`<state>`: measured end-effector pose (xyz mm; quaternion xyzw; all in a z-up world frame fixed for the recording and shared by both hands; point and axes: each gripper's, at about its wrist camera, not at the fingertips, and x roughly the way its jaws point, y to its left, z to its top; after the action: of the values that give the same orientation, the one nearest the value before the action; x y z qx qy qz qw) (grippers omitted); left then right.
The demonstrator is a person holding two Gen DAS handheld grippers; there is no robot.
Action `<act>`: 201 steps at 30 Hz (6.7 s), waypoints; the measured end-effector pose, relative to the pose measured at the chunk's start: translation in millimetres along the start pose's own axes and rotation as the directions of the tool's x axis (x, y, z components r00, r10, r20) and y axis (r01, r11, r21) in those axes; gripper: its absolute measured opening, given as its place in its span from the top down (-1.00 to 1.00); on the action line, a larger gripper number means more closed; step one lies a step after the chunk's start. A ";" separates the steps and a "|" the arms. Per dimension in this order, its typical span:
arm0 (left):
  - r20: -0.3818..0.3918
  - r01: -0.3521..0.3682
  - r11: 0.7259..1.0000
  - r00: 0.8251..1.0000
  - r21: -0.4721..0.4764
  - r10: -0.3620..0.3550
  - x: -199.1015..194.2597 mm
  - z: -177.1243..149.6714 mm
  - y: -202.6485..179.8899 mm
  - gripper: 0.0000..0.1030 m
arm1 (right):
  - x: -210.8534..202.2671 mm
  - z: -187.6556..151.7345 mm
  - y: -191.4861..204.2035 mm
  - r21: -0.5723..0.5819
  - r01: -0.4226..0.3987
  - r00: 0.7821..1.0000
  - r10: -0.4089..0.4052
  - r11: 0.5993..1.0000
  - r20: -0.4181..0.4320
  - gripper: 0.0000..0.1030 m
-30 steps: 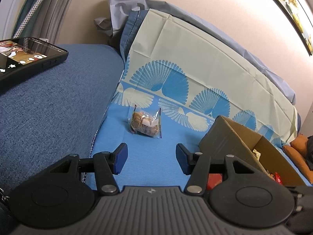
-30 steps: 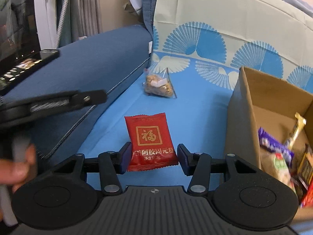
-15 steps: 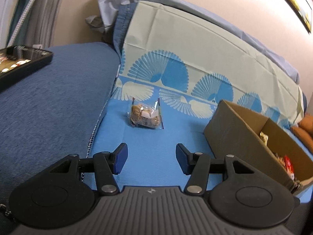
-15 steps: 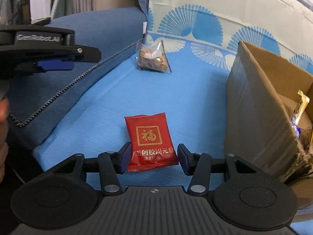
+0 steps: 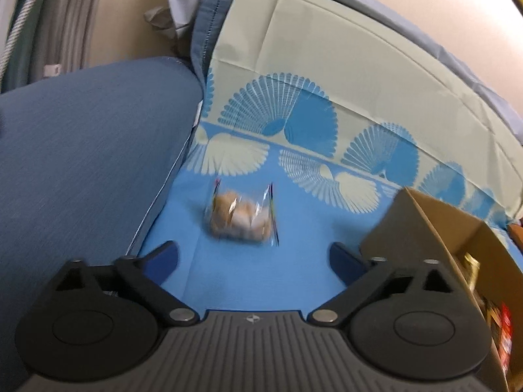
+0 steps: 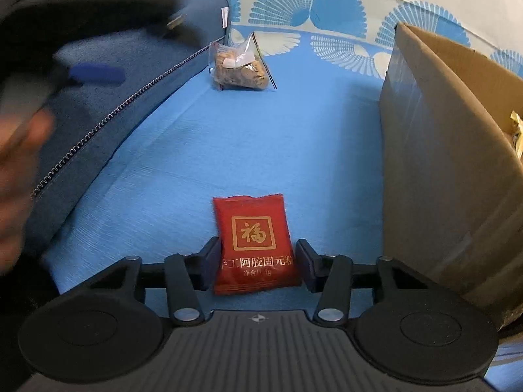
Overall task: Organize snacks
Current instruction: 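Grasp the clear cookie bag with the left gripper while the right holds the red pack, then lift the red pack with the right gripper while the left holds the cookie bag, then carry both packs over the box and release them with both grippers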
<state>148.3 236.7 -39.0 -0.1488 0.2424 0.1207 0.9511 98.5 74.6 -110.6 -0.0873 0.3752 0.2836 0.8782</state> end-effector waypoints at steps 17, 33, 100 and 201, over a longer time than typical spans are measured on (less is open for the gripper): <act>-0.137 -0.105 0.994 0.985 0.037 0.109 132.4 22.2 -21.2 -0.29 | 2.4 4.8 -11.6 0.038 -0.043 0.999 0.044 0.998 -0.024 0.04; -0.210 0.053 0.997 0.977 0.056 -0.040 -2.9 -2.0 -12.0 -0.13 | -8.2 2.5 -10.8 0.056 -0.039 0.999 0.040 0.998 -0.013 0.05; -0.510 0.092 0.996 0.856 -0.007 -0.082 -52.5 -77.5 29.4 -0.59 | -35.1 -21.5 8.3 -0.037 0.012 1.000 -0.011 0.999 0.024 -0.14; -0.125 0.305 0.933 0.950 0.192 -0.285 -104.7 2.4 -107.5 -0.28 | -181.5 0.2 -148.2 0.257 0.104 0.844 -0.222 0.961 0.488 0.14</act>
<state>92.4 121.4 39.3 -0.0884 0.2736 -0.0567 0.9561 81.0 -125.9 9.3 0.0577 0.1486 0.1771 0.9712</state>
